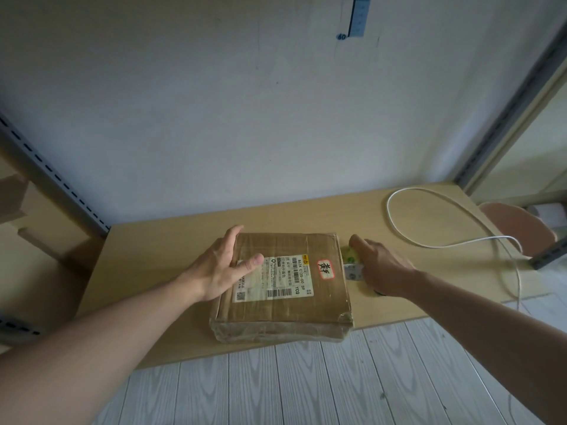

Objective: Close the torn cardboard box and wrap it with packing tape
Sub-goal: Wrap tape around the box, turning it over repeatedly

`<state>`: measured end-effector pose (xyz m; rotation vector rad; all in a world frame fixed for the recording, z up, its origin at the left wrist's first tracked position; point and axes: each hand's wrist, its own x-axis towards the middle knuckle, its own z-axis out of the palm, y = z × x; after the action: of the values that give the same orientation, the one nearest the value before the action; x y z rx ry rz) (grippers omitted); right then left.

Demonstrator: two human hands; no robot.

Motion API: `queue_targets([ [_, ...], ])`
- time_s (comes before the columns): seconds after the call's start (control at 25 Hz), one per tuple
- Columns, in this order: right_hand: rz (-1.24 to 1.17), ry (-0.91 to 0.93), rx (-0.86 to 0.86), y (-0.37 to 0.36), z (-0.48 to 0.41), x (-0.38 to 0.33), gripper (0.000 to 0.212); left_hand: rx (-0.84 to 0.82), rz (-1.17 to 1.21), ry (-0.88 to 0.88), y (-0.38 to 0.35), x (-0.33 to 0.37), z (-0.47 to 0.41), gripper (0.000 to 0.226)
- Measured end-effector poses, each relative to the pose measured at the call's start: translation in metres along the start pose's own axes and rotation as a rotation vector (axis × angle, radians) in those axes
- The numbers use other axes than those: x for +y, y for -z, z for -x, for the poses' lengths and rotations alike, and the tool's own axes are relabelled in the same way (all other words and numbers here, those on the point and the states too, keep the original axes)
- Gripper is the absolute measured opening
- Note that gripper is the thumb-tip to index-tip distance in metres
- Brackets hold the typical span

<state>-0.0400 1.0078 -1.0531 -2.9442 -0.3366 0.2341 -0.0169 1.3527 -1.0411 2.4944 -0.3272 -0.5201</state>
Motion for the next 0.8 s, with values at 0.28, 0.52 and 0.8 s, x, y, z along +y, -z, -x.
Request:
queue_targets([
  [0.28, -0.124, 0.0, 0.054, -0.013, -0.004, 0.006, 0.037, -0.017, -0.541, 0.001, -0.004, 0.1, -0.025, 0.092],
  [0.52, -0.151, -0.027, 0.029, -0.009, 0.003, 0.008, 0.04, -0.051, -0.583, 0.049, -0.074, 0.172, -0.055, 0.108],
  [0.8, -0.348, -0.083, 0.258, 0.02, 0.008, -0.001, 0.027, 0.125, -0.193, -0.013, -0.046, 0.157, -0.043, 0.062],
])
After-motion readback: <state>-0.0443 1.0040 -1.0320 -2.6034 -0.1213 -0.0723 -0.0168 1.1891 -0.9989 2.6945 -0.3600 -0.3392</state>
